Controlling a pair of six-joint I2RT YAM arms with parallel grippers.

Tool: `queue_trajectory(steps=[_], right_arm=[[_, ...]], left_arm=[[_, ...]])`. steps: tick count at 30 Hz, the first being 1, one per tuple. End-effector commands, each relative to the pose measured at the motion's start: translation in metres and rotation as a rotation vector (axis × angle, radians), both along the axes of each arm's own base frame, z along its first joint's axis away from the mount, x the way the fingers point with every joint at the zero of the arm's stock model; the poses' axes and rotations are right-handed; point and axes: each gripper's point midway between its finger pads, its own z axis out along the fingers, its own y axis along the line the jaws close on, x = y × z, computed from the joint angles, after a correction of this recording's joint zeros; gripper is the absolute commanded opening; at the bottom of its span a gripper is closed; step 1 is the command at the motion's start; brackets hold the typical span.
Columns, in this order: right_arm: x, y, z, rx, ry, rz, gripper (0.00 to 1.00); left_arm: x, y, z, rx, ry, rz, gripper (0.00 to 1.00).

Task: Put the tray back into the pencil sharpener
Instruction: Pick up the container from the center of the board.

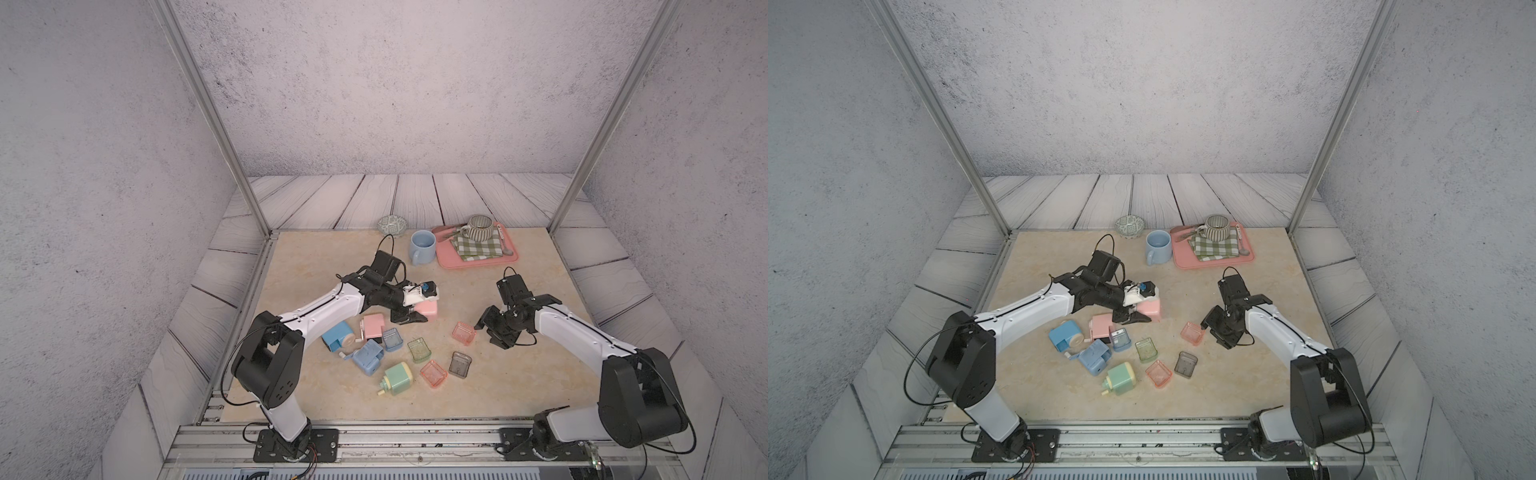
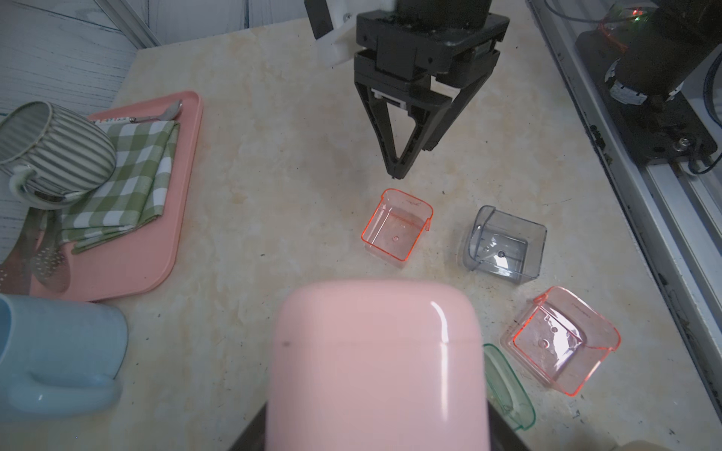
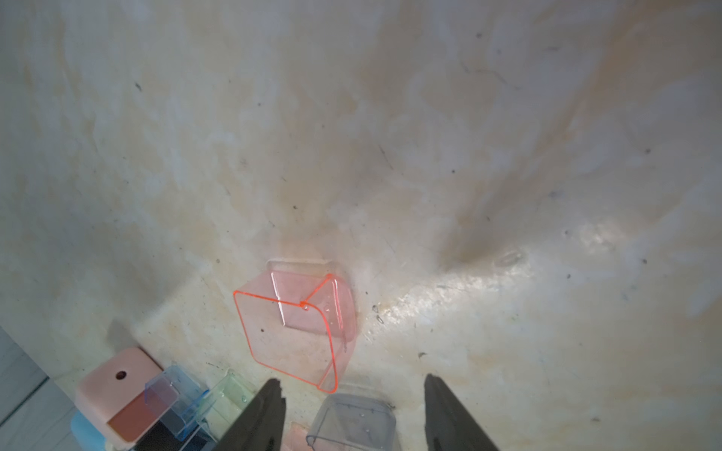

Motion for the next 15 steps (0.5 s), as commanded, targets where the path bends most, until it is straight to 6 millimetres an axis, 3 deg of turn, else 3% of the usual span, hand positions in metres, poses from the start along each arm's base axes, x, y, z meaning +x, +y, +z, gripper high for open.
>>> queue_trajectory(steps=[1, 6, 10, 15], right_arm=[[-0.006, -0.001, -0.008, 0.012, 0.031, -0.059, 0.56], [0.004, 0.008, -0.009, 0.033, 0.021, -0.008, 0.50], [0.005, 0.012, -0.011, 0.041, 0.030, 0.005, 0.40], [0.004, 0.017, -0.011, 0.042, 0.042, 0.032, 0.35]], left_arm=[[0.002, -0.009, 0.023, -0.076, -0.036, -0.016, 0.26], [0.000, -0.006, 0.022, -0.057, -0.058, -0.021, 0.26], [-0.004, 0.001, 0.019, -0.029, -0.077, -0.024, 0.25], [-0.010, 0.005, 0.016, -0.014, -0.086, -0.042, 0.24]])
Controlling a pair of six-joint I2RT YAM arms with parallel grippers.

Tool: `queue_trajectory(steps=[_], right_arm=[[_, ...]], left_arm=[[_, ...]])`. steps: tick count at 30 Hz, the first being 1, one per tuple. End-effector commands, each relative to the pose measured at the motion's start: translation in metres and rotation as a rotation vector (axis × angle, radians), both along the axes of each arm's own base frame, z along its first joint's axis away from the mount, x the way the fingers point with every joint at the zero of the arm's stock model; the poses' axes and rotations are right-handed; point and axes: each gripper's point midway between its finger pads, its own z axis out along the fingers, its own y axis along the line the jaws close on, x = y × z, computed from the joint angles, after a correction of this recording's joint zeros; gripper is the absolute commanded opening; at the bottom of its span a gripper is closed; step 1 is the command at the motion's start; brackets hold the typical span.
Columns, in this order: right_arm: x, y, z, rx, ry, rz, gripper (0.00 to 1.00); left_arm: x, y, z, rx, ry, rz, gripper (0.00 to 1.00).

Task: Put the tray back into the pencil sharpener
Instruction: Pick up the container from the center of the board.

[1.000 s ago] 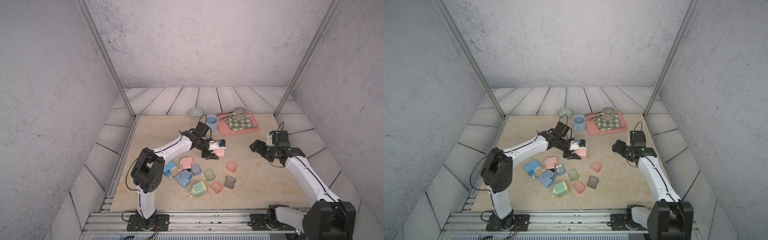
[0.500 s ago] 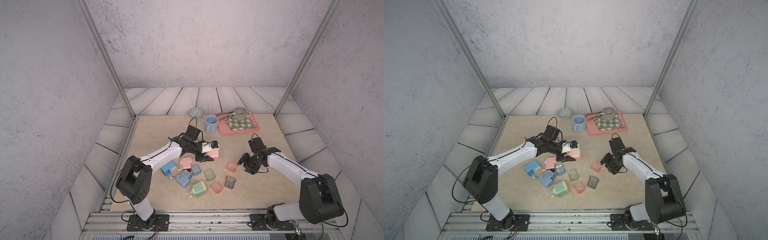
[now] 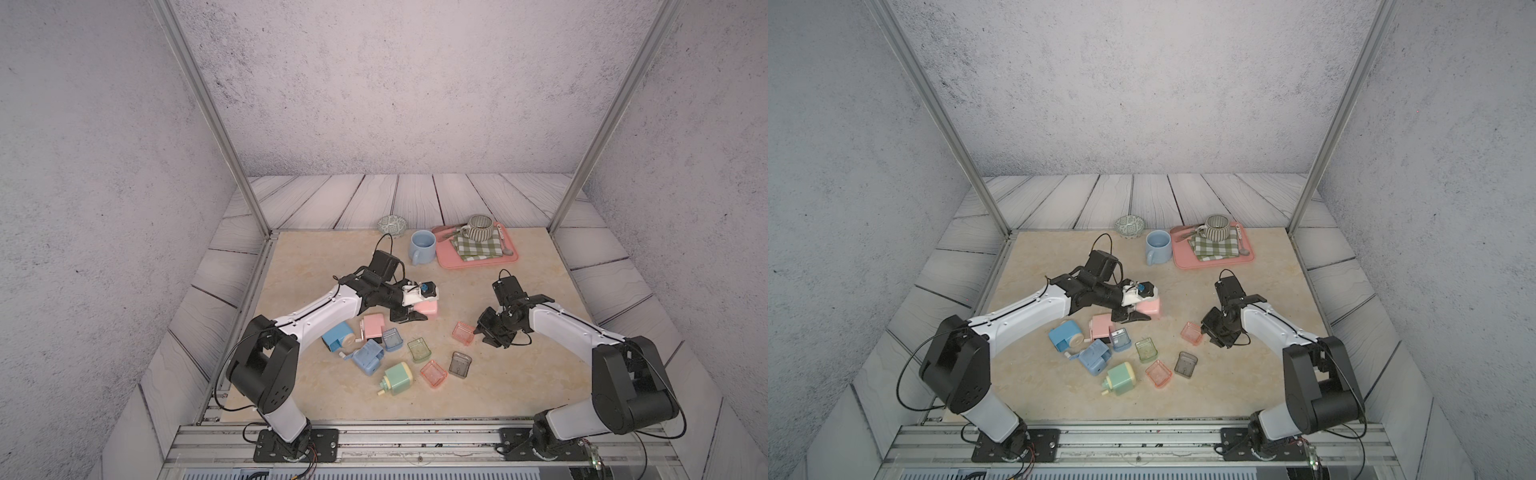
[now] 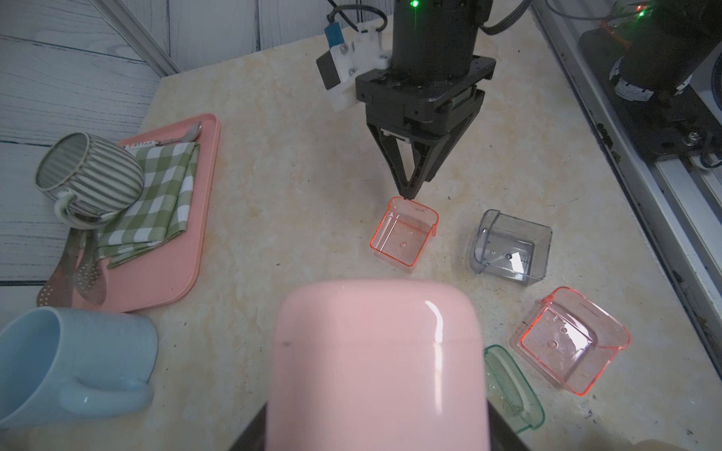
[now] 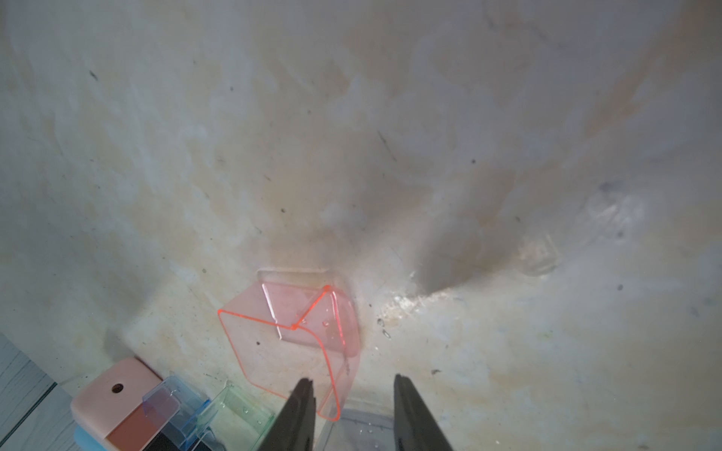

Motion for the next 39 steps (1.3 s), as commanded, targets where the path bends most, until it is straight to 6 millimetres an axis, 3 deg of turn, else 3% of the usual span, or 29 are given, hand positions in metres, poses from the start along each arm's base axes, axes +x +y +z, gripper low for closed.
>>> queue_trajectory(steps=[1, 5, 13, 17, 30, 39], right_arm=[[0.000, 0.007, 0.001, 0.012, 0.013, 0.031, 0.35], [-0.001, 0.012, -0.002, 0.007, 0.025, 0.056, 0.29], [-0.006, 0.014, -0.014, -0.026, 0.072, 0.087, 0.27], [-0.002, 0.017, -0.013, -0.024, 0.066, 0.092, 0.19], [-0.004, 0.017, -0.020, -0.047, 0.114, 0.147, 0.15], [0.001, 0.023, -0.016, -0.033, 0.117, 0.199, 0.05]], left_arm=[[-0.008, 0.002, 0.004, 0.002, -0.023, -0.027, 0.24], [-0.009, 0.002, 0.003, 0.000, -0.021, -0.032, 0.24], [-0.008, -0.001, 0.002, -0.004, -0.020, -0.035, 0.24], [-0.010, 0.000, 0.000, 0.009, -0.020, -0.039, 0.24], [-0.013, -0.003, 0.005, -0.010, -0.004, -0.060, 0.25], [-0.018, 0.000, 0.005, 0.005, -0.004, -0.073, 0.25]])
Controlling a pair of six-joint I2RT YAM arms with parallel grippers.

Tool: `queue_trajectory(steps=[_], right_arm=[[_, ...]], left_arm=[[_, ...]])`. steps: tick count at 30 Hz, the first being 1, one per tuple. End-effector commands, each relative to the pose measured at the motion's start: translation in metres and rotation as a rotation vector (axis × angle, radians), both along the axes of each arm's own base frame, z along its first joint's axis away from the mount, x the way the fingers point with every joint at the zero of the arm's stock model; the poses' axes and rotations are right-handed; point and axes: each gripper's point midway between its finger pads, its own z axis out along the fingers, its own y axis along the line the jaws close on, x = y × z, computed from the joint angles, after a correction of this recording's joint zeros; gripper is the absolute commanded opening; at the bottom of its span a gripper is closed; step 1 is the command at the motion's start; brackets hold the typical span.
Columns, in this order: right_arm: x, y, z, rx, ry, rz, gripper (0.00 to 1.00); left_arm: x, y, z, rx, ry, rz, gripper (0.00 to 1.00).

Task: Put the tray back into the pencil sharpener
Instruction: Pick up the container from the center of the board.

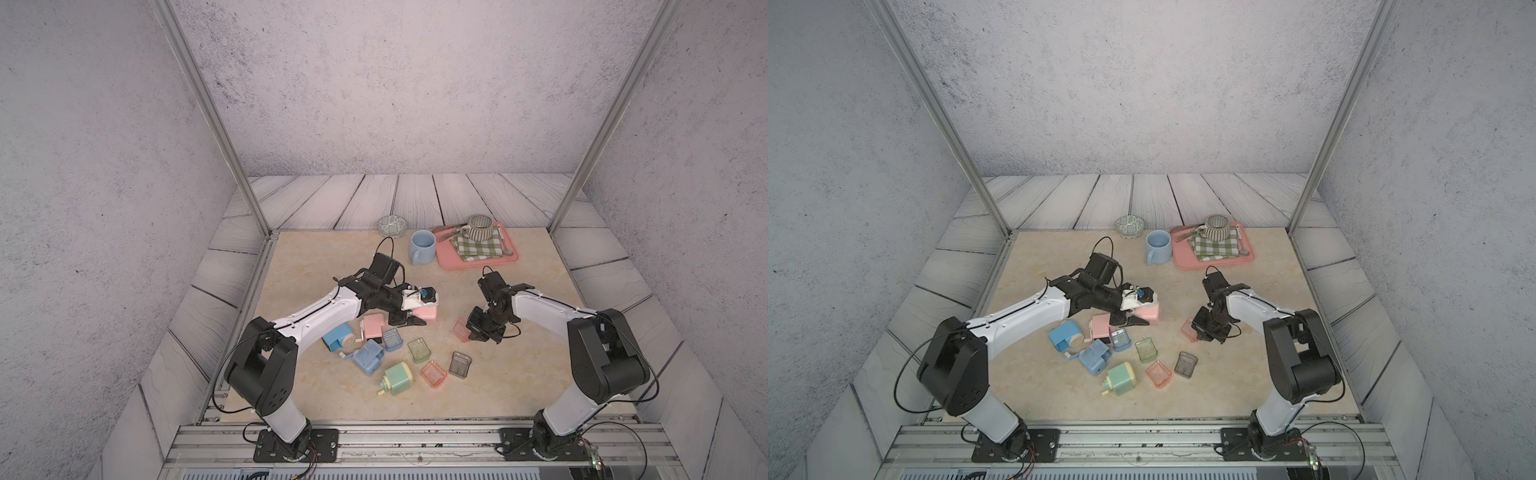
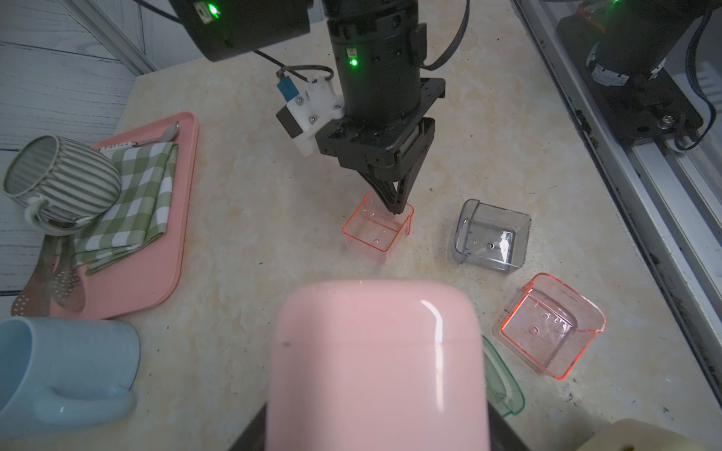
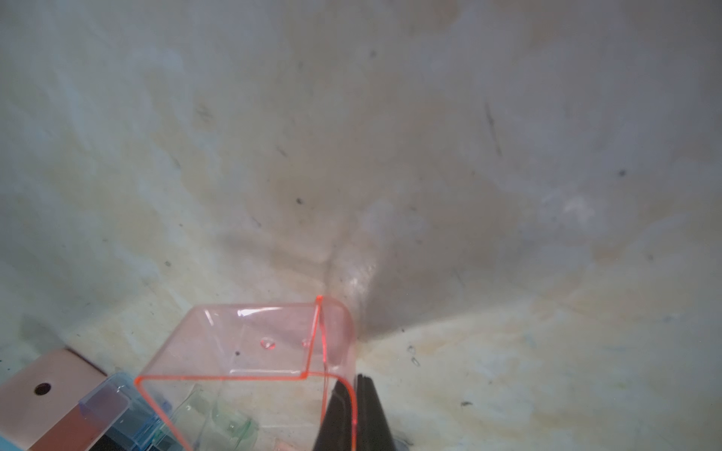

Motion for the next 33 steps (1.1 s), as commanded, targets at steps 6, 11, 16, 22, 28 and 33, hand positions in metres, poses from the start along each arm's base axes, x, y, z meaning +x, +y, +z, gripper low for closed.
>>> queue_trajectory(steps=[6, 11, 16, 22, 28, 33], right_arm=[[-0.014, -0.002, 0.024, -0.019, 0.027, 0.170, 0.00], [-0.027, -0.005, 0.045, -0.043, 0.037, 0.292, 0.00], [-0.032, 0.002, 0.062, -0.056, 0.037, 0.374, 0.00], [-0.030, 0.017, 0.078, -0.053, 0.011, 0.426, 0.00], [-0.026, 0.030, 0.087, -0.044, -0.006, 0.464, 0.00], [-0.025, 0.040, 0.090, -0.038, -0.008, 0.494, 0.00]], left_arm=[[-0.013, 0.000, 0.017, -0.048, -0.064, -0.069, 0.25], [-0.016, -0.009, 0.024, -0.107, -0.104, -0.094, 0.25], [-0.019, -0.018, 0.022, -0.097, -0.116, -0.126, 0.24], [-0.016, -0.020, 0.003, 0.018, -0.101, -0.109, 0.24], [-0.013, -0.019, -0.004, 0.068, -0.082, -0.072, 0.24], [-0.011, -0.024, -0.001, 0.064, -0.060, -0.051, 0.25]])
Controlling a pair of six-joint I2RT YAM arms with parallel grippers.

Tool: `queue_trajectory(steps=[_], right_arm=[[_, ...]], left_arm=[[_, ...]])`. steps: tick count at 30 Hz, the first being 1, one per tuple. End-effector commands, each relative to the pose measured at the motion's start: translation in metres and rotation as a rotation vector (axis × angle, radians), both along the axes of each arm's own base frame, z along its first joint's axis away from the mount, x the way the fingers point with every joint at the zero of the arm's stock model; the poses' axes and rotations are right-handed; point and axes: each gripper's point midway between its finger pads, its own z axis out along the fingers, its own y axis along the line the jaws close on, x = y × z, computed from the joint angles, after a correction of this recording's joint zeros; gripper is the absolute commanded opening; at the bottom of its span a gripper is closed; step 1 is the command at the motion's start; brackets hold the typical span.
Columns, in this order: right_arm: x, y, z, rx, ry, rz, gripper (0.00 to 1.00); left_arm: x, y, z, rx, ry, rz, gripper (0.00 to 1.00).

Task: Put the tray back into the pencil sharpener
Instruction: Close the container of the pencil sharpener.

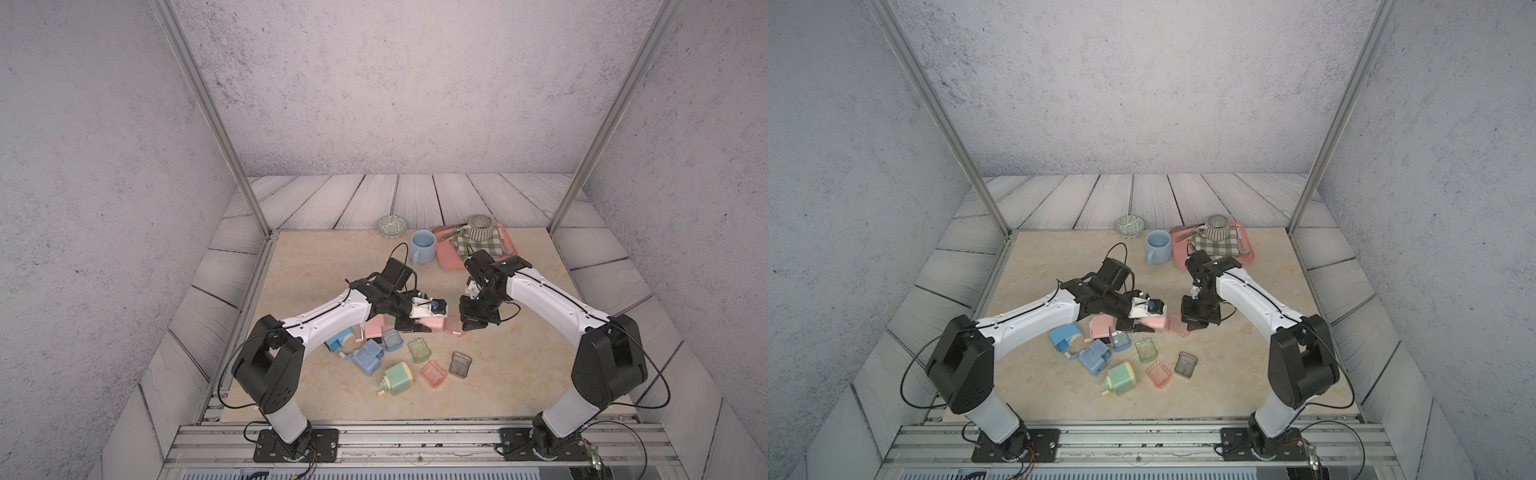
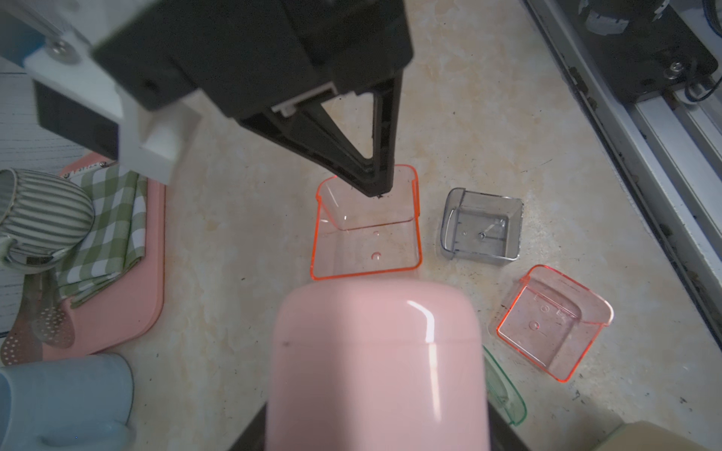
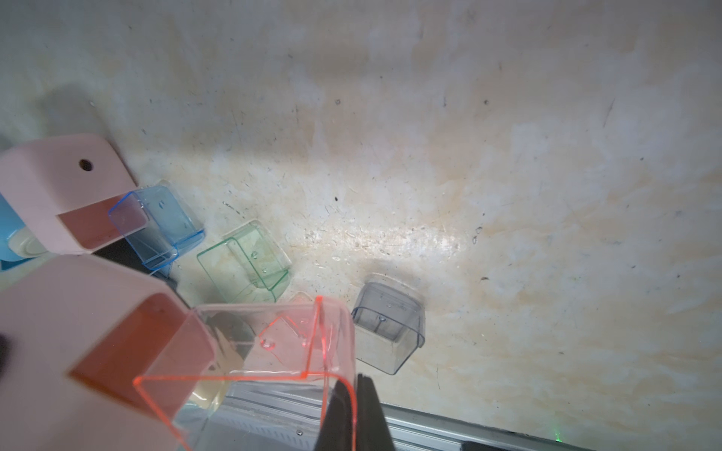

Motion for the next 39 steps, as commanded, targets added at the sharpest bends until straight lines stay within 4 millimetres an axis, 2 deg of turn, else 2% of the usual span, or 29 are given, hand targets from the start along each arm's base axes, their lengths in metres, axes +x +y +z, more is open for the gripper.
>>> queue_trajectory(steps=[1, 14, 23, 39], right_arm=[[-0.005, 0.003, 0.000, -0.016, 0.025, 0.034, 0.00], [-0.002, 0.016, 0.008, 0.012, 0.030, 0.056, 0.00], [-0.002, 0.028, 0.021, 0.075, 0.016, 0.075, 0.00], [-0.002, 0.040, 0.028, 0.125, 0.018, 0.119, 0.00]], left_arm=[[0.002, -0.007, 0.011, -0.015, 0.012, 0.015, 0.25], [-0.006, -0.012, 0.017, -0.061, 0.057, 0.007, 0.25], [-0.008, -0.011, 0.000, 0.014, 0.048, 0.009, 0.24], [-0.006, -0.011, -0.017, 0.123, 0.033, 0.026, 0.23]])
